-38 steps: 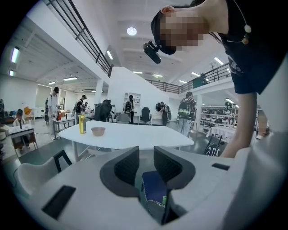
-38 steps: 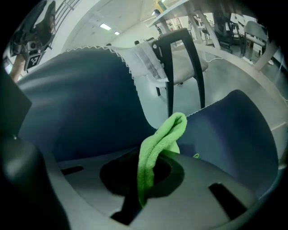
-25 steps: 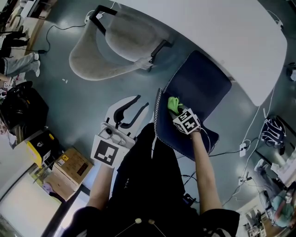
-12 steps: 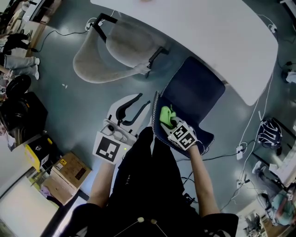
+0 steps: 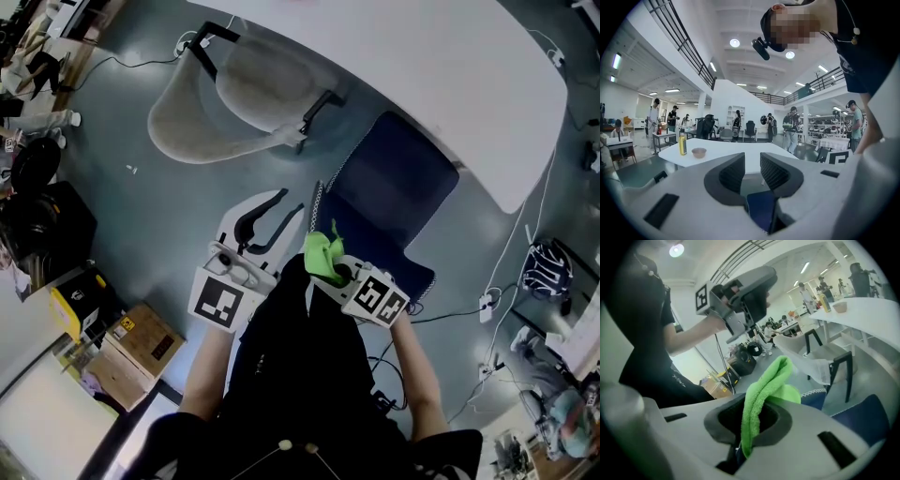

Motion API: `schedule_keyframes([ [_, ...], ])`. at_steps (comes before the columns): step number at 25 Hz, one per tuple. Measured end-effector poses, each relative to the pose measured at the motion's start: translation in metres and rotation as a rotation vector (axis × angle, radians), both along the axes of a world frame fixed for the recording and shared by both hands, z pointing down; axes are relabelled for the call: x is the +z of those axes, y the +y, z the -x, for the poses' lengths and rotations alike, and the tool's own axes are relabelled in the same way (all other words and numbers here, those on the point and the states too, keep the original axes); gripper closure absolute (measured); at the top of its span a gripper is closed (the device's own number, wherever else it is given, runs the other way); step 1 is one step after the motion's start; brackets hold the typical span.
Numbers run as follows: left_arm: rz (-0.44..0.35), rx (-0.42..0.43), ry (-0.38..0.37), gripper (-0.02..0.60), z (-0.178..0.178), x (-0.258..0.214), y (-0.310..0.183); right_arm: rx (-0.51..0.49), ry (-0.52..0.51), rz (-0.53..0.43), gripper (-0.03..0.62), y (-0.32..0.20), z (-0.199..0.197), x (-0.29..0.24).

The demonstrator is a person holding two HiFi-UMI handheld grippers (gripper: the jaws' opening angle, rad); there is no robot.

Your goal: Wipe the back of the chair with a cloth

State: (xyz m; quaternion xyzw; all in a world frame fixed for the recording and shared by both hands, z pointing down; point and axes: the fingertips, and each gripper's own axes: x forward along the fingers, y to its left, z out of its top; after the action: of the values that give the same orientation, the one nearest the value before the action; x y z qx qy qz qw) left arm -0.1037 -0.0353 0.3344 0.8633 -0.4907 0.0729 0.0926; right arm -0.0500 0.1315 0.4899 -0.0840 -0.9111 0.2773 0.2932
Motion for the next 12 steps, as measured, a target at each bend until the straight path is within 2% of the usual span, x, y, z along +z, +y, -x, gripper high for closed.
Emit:
schedule_keyframes([
  [2, 0.005, -0.006, -0.001, 0.479, 0.001, 0.002, 0.001, 0.003, -0.031, -0.012, 0.576, -0.004, 0.004, -0.007],
  [5, 0.010, -0.019, -0.007, 0.479, 0.006, 0.004, 0.003, 0.104, -0.002, -0.059, 0.576, -0.042, -0.002, 0.006],
  [9, 0.029, -0.044, -0.015, 0.479, 0.015, 0.013, 0.009, 0.308, 0.125, -0.118, 0.576, -0.121, -0.029, 0.065],
  [12, 0.048, -0.060, -0.026, 0.479, 0.022, 0.024, 0.015, 0.418, 0.258, -0.097, 0.576, -0.162, -0.048, 0.134],
])
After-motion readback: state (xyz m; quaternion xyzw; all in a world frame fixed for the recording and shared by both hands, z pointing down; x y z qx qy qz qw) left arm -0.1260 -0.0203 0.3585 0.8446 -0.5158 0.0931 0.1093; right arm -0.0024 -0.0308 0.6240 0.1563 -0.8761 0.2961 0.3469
